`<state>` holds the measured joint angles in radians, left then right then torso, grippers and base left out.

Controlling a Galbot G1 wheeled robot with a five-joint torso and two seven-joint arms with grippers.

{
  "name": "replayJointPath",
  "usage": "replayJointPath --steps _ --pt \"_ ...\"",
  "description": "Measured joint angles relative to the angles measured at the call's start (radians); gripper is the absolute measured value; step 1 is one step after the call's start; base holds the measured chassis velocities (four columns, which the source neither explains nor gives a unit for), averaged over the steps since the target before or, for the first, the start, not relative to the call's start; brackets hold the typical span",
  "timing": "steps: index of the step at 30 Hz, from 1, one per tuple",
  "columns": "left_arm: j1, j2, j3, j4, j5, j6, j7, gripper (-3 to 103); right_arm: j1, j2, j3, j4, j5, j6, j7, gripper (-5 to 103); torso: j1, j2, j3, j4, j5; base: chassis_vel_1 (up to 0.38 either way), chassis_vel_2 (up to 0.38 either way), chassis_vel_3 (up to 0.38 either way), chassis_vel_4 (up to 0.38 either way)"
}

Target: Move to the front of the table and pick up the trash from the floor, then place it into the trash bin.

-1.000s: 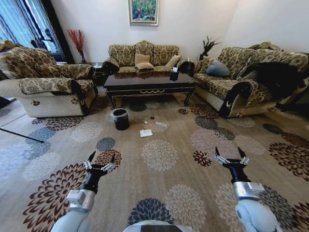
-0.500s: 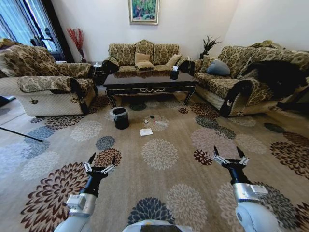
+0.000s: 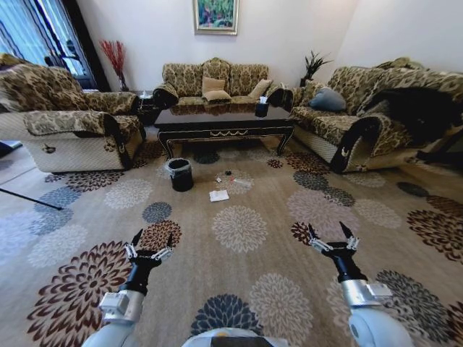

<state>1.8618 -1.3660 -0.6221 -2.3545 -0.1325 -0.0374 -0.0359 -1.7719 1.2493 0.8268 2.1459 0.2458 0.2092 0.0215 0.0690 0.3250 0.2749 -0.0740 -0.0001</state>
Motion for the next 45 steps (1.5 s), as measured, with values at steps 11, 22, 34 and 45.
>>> replayJointPath --steps 11,22,34,45 --pt "-0.011 -0.005 0.007 -0.023 0.024 -0.001 0.001 100 -0.003 -0.002 0.001 0.008 -0.009 -0.002 0.017 100 -0.015 -0.044 -0.028 -0.0001 0.0001 0.0 0.0 0.0 0.0" --pt "-0.014 -0.026 0.023 0.005 0.017 -0.011 -0.003 100 0.026 -0.019 0.014 -0.01 0.038 -0.027 0.041 100 -0.028 -0.087 -0.059 0.0002 0.0001 0.0 0.0 0.0 0.0" --pt "-0.013 -0.053 0.041 0.026 0.032 -0.022 -0.004 100 0.042 -0.003 -0.01 -0.04 0.026 -0.023 0.041 100 -0.04 -0.129 -0.09 0.0001 0.0001 0.0 0.0 0.0 0.0" --pt "-0.001 -0.077 0.045 -0.026 0.018 -0.011 -0.005 100 0.036 0.002 -0.014 -0.053 0.028 -0.026 0.04 100 -0.05 -0.175 -0.124 0.0001 0.0001 0.0 0.0 0.0 0.0"
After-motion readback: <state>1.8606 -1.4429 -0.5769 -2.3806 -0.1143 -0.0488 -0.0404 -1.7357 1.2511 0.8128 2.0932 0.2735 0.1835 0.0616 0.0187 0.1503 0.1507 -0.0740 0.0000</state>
